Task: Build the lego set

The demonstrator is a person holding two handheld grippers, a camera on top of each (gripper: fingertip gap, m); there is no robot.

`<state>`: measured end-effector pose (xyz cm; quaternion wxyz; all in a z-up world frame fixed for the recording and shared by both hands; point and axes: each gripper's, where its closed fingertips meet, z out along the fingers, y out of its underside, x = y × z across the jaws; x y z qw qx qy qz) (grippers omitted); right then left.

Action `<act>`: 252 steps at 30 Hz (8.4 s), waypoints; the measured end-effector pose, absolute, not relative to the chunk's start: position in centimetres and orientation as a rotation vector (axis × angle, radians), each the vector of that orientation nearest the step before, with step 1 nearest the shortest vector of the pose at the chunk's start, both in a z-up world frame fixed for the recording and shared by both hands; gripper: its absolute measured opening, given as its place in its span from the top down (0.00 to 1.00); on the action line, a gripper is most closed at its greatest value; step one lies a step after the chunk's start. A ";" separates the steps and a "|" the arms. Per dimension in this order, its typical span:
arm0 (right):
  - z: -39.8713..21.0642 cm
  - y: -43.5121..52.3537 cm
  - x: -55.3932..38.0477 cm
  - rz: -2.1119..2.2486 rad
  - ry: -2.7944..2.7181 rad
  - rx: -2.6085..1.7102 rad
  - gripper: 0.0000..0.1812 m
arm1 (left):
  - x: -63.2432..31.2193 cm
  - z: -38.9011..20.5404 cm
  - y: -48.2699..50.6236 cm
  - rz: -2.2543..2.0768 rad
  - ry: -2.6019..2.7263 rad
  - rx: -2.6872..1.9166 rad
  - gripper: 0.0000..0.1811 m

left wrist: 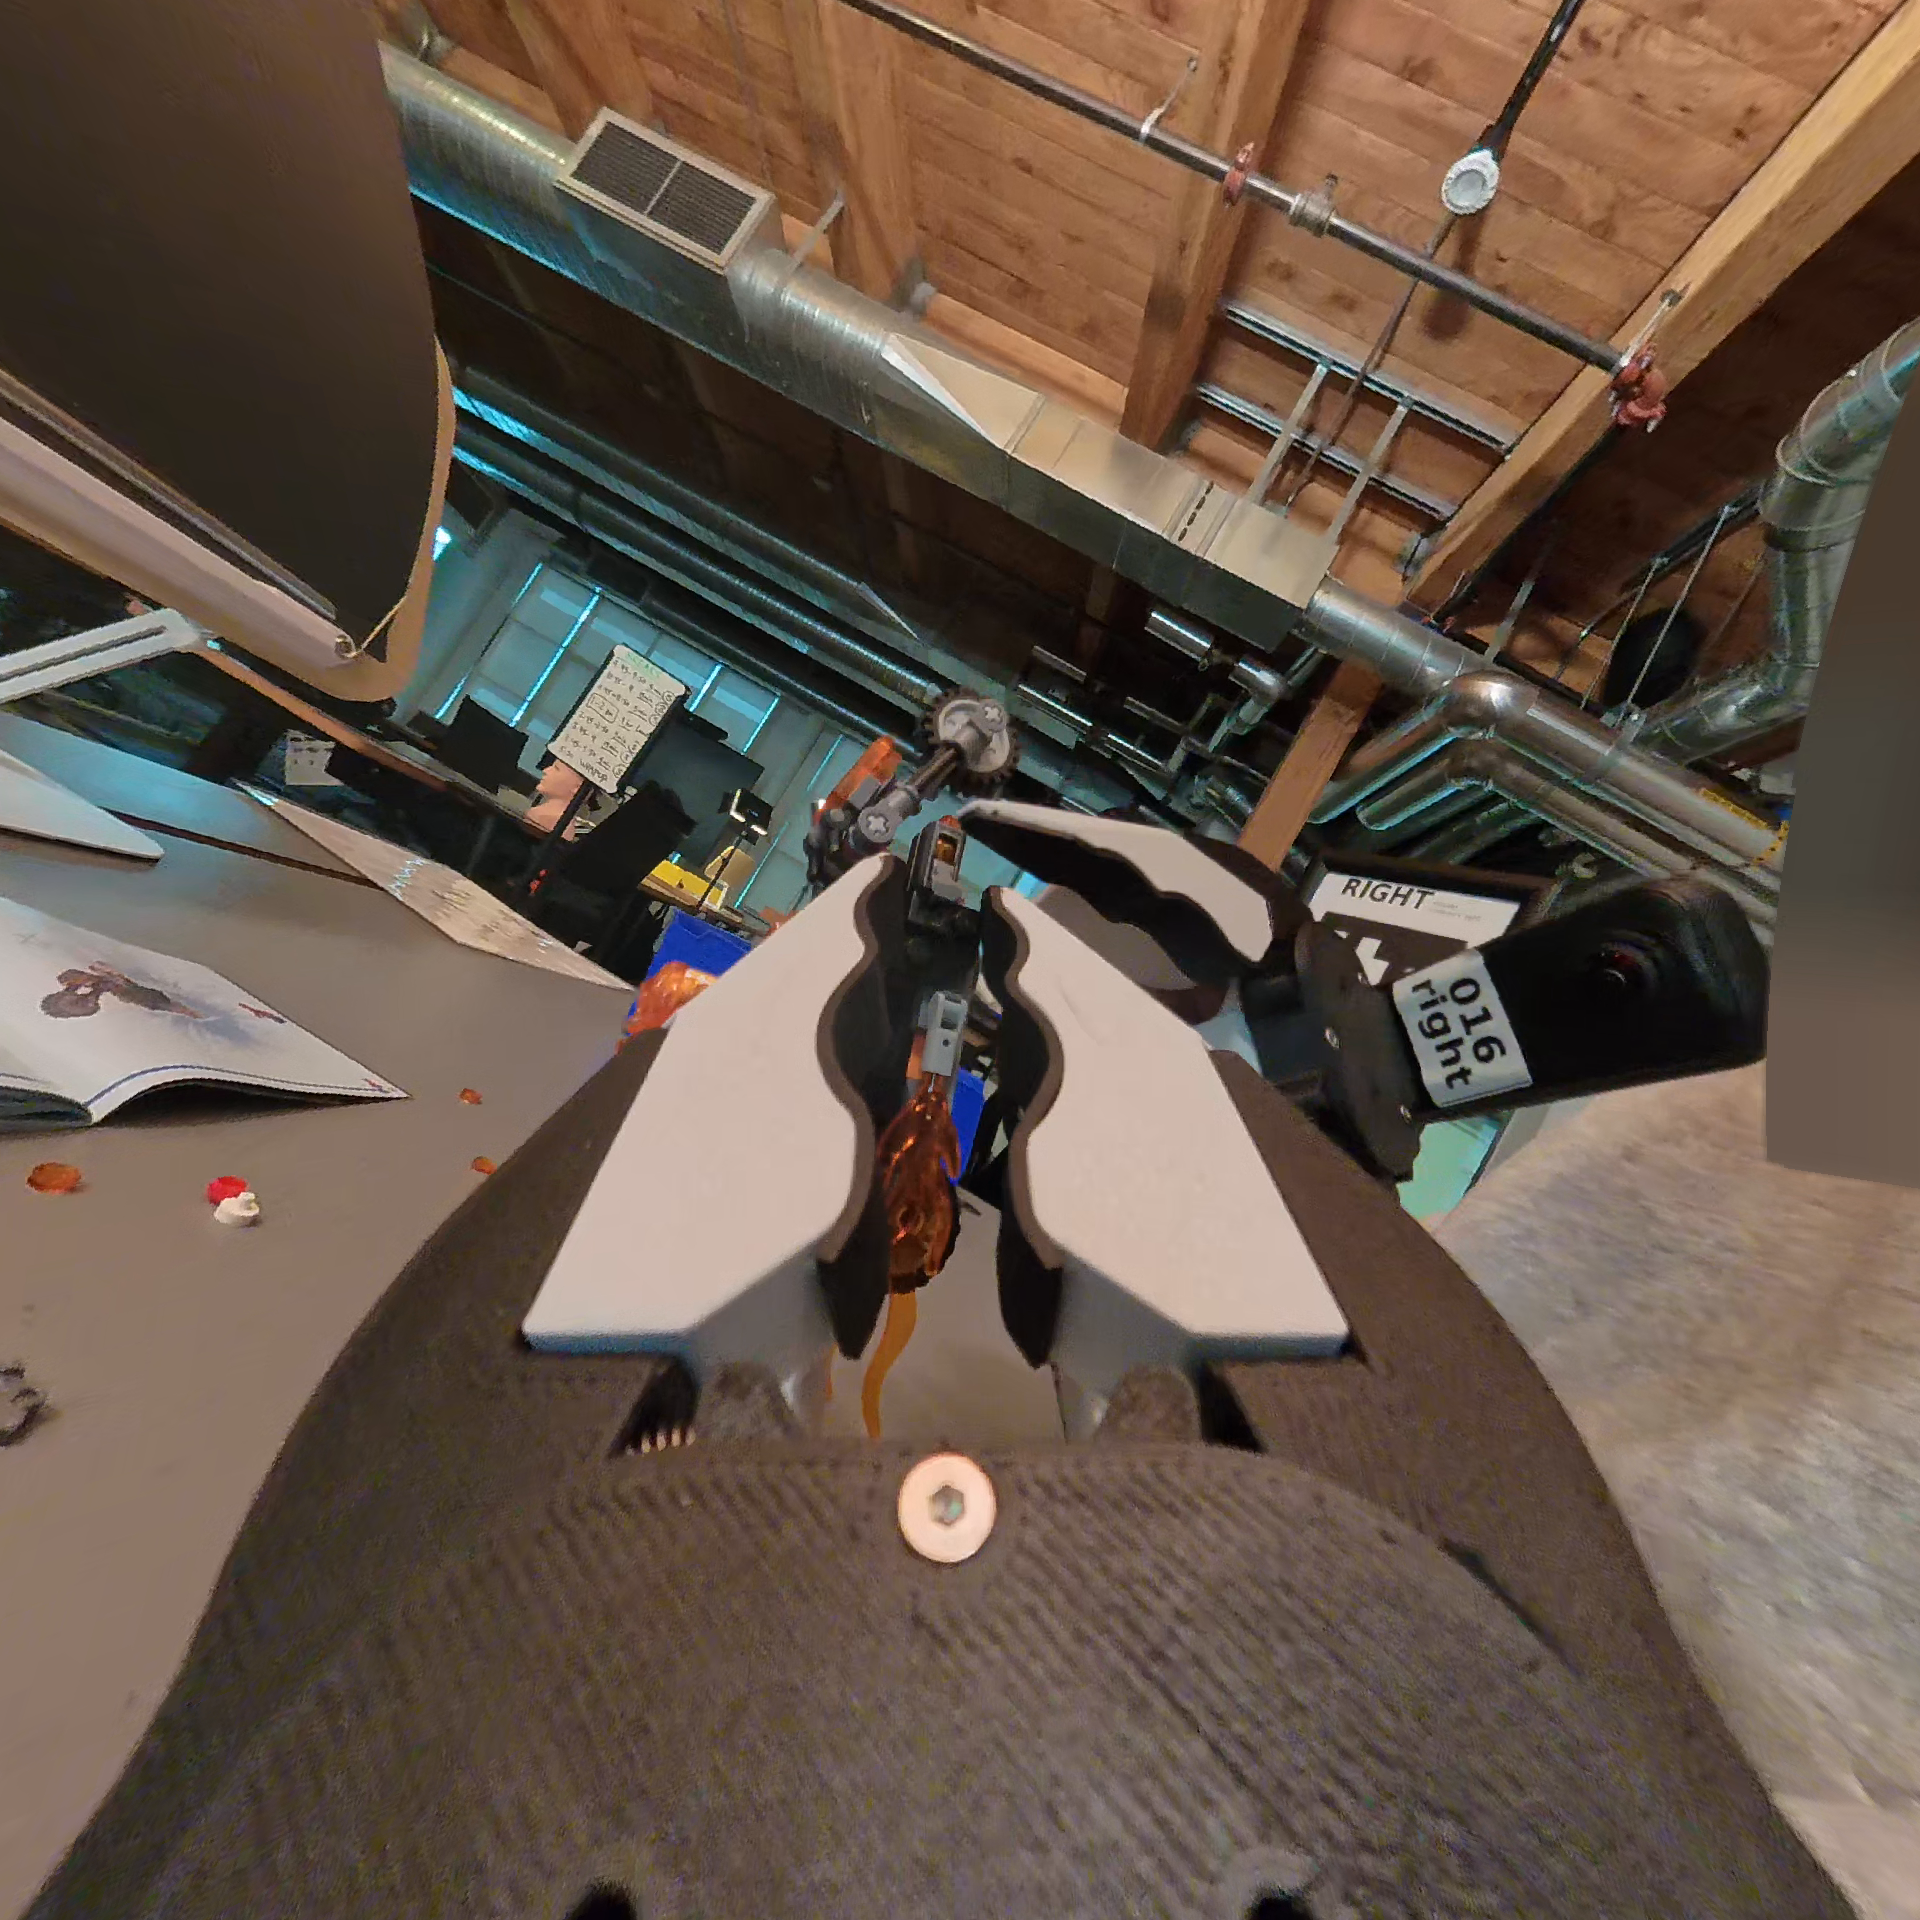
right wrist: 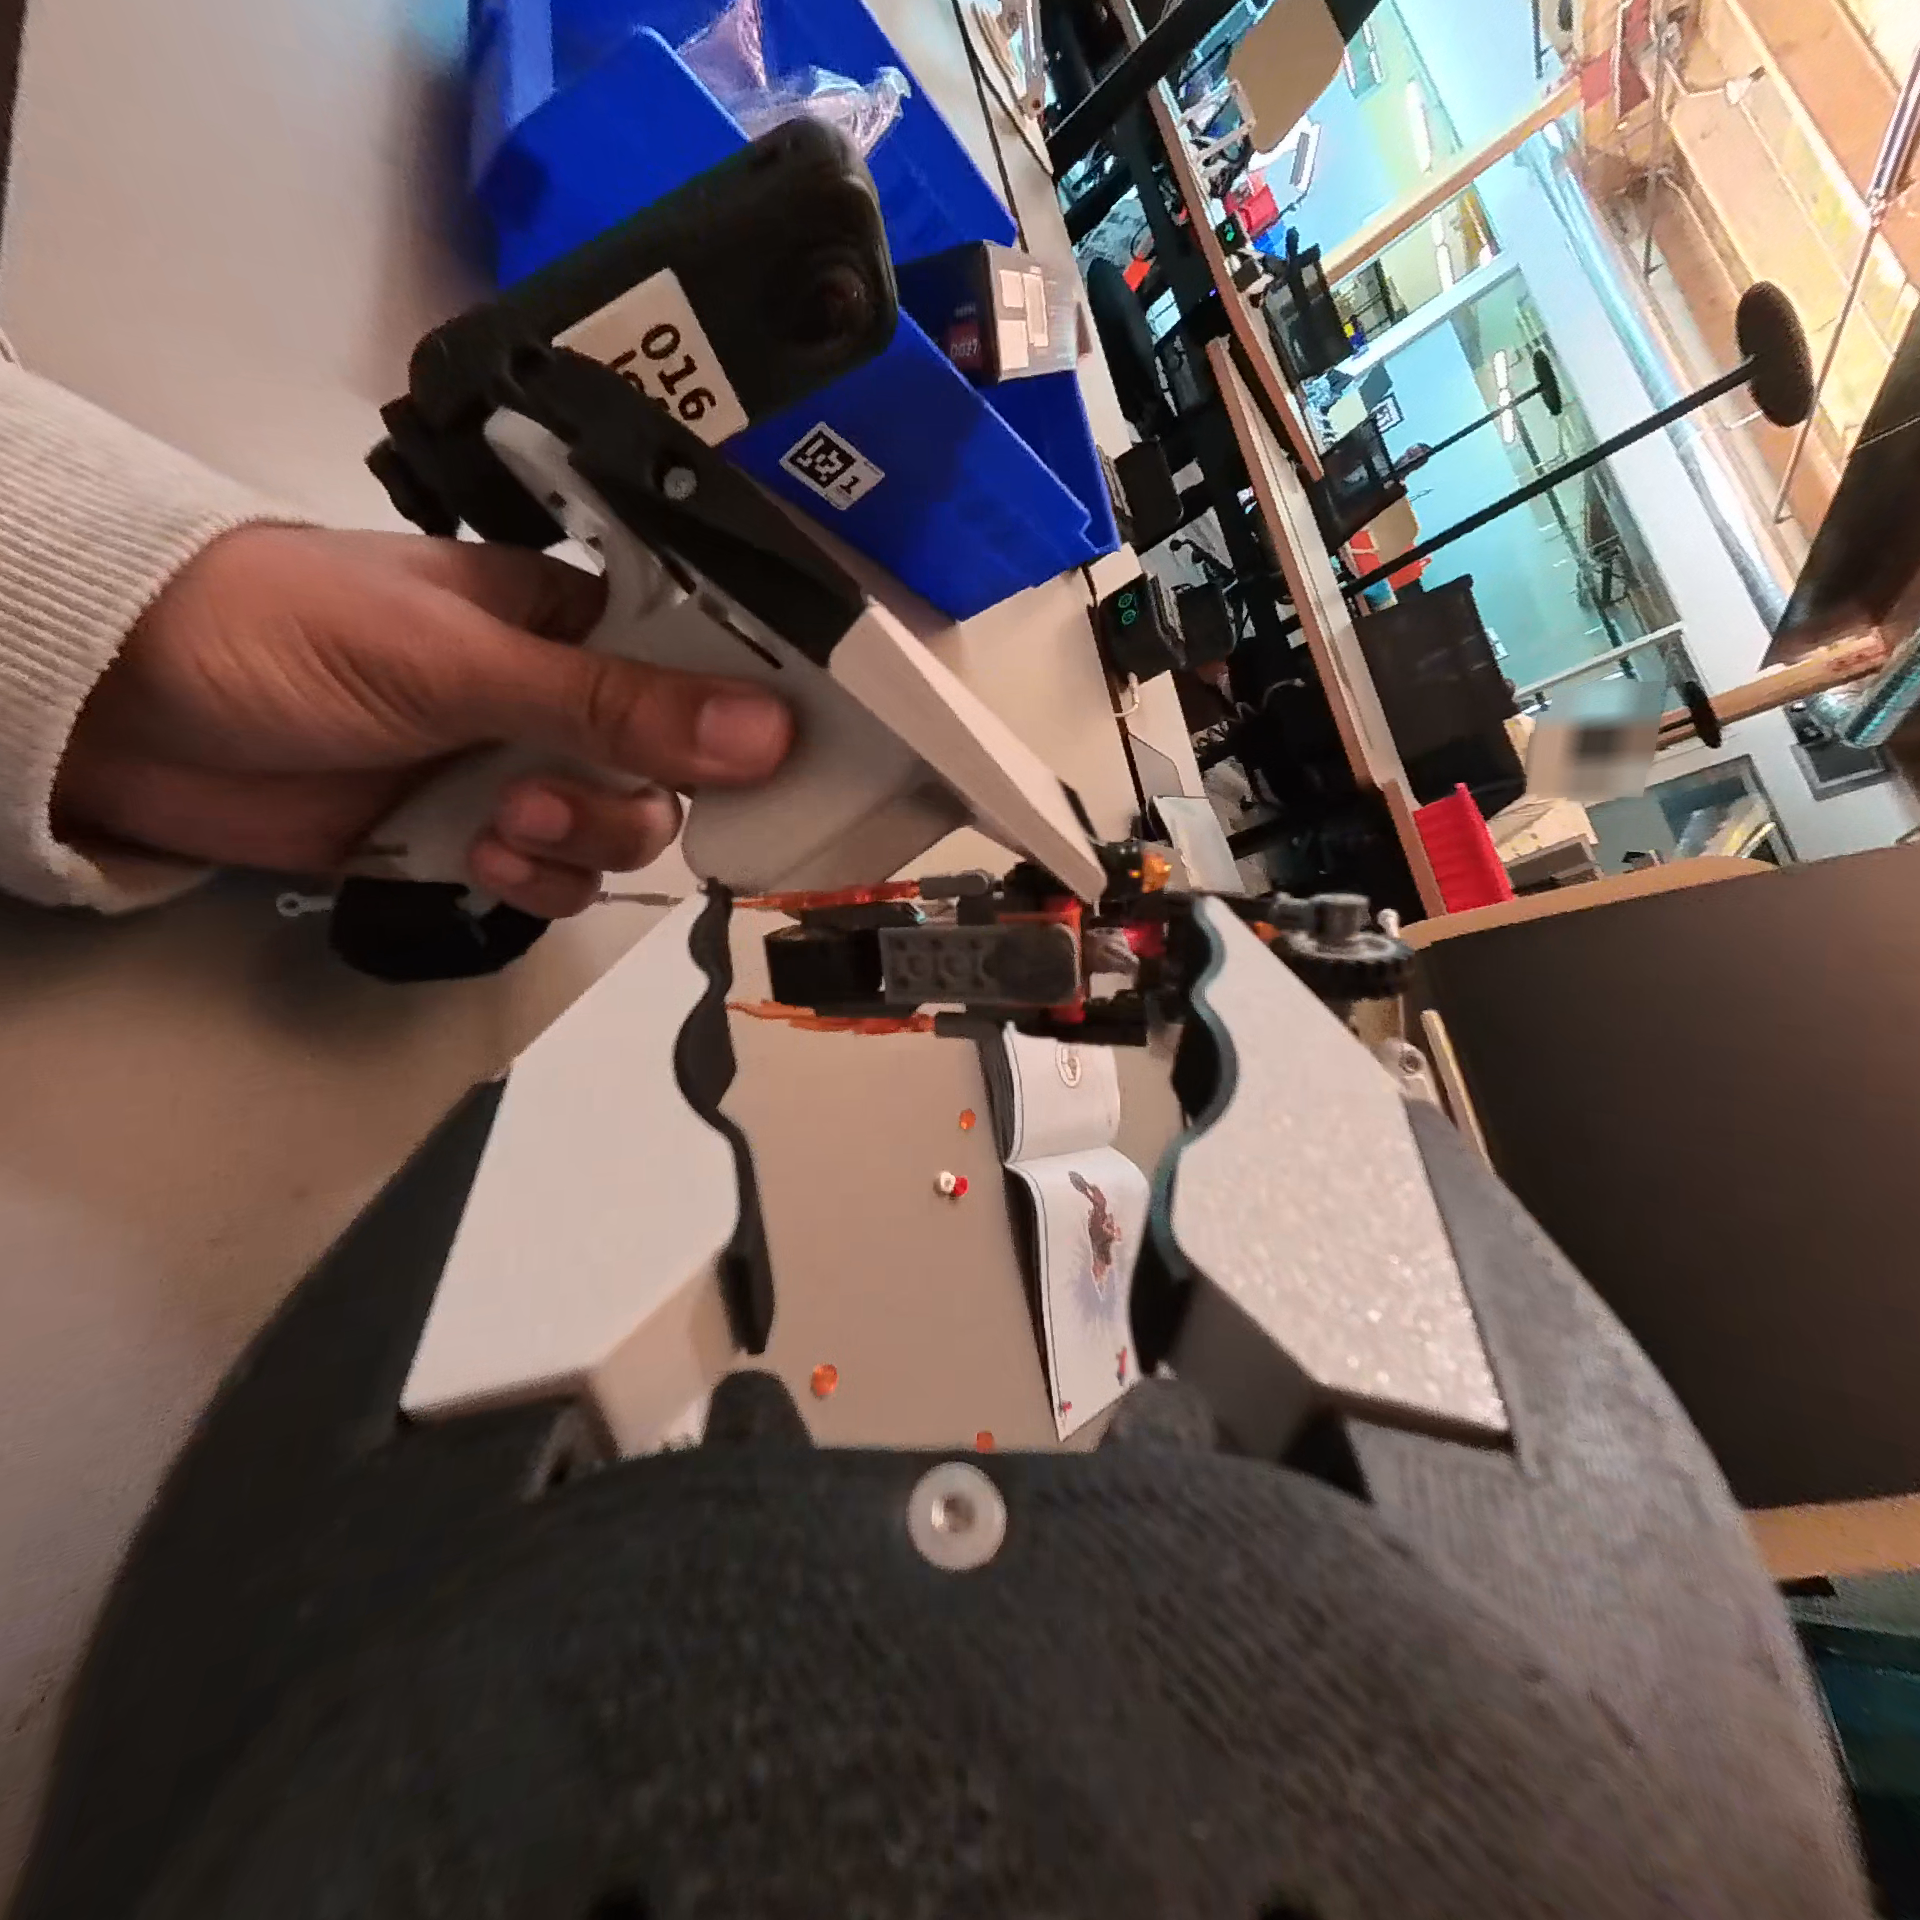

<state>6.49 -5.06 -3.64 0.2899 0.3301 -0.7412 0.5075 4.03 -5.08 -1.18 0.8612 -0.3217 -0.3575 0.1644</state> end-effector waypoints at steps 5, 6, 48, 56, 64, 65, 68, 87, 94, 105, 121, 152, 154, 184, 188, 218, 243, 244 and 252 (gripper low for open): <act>-3.9 -5.0 6.7 1.337 -1.971 0.909 0.53 | 4.0 -1.3 -5.0 0.339 -0.754 -0.678 0.93; -3.9 -4.9 6.8 1.335 -1.973 0.918 0.52 | 4.0 -1.3 -4.9 0.342 -0.753 -0.687 0.93; -3.5 -4.1 6.2 1.318 -2.028 0.968 0.54 | 3.8 -1.3 -3.5 0.365 -0.744 -0.774 0.93; -3.8 -3.4 6.1 1.253 -2.127 1.037 0.54 | 3.8 -1.4 -2.5 0.394 -0.737 -0.840 0.93; -3.9 -2.9 6.2 1.240 -2.181 1.045 0.57 | 3.8 -1.4 -2.4 0.400 -0.735 -0.850 0.93; -3.8 -2.8 6.2 1.245 -2.184 1.042 0.57 | 3.8 -1.4 -2.4 0.402 -0.735 -0.849 0.93; -3.7 -2.7 6.2 1.257 -2.188 1.032 0.58 | 3.8 -1.4 -2.5 0.399 -0.736 -0.840 0.93; -3.5 -2.7 6.3 1.312 -2.209 1.010 0.60 | 3.8 -1.4 -2.4 0.385 -0.734 -0.840 0.93; -3.1 -2.8 6.2 1.330 -2.198 0.992 0.60 | 3.8 -1.4 -2.4 0.381 -0.730 -0.835 0.93; -1.9 -2.4 5.9 1.363 -2.150 0.988 0.70 | 3.8 -1.4 -2.3 0.372 -0.728 -0.835 0.93; -2.2 -2.3 5.7 1.363 -2.217 0.989 0.69 | 3.8 -1.4 -1.9 0.361 -0.716 -0.853 0.93; -3.1 -2.1 6.2 1.369 -2.220 0.970 0.64 | 3.9 -1.4 -1.9 0.355 -0.714 -0.849 0.94; -3.2 -2.1 6.2 1.359 -2.221 0.971 0.64 | 3.9 -1.4 -1.9 0.357 -0.715 -0.849 0.93; -3.3 -2.4 5.9 1.312 -2.088 0.970 0.62 | 3.9 -1.4 -2.0 0.355 -0.719 -0.840 0.93; -3.2 -2.4 5.9 1.315 -2.095 0.968 0.62 | 3.9 -1.4 -2.1 0.357 -0.721 -0.839 0.93; -4.3 -3.4 5.8 1.298 -2.006 0.969 0.52 | 3.7 -1.5 -2.5 0.340 -0.734 -0.812 0.93; -4.7 -4.2 5.3 1.273 -1.959 0.886 0.61 | 3.6 -1.8 -2.7 0.370 -0.779 -0.813 0.93; -4.7 -4.2 5.3 1.285 -1.964 0.879 0.61 | 3.6 -1.8 -2.7 0.369 -0.781 -0.813 0.93; -4.2 -4.2 5.4 1.304 -1.967 0.878 0.59 | 3.7 -1.6 -2.7 0.365 -0.759 -0.806 0.93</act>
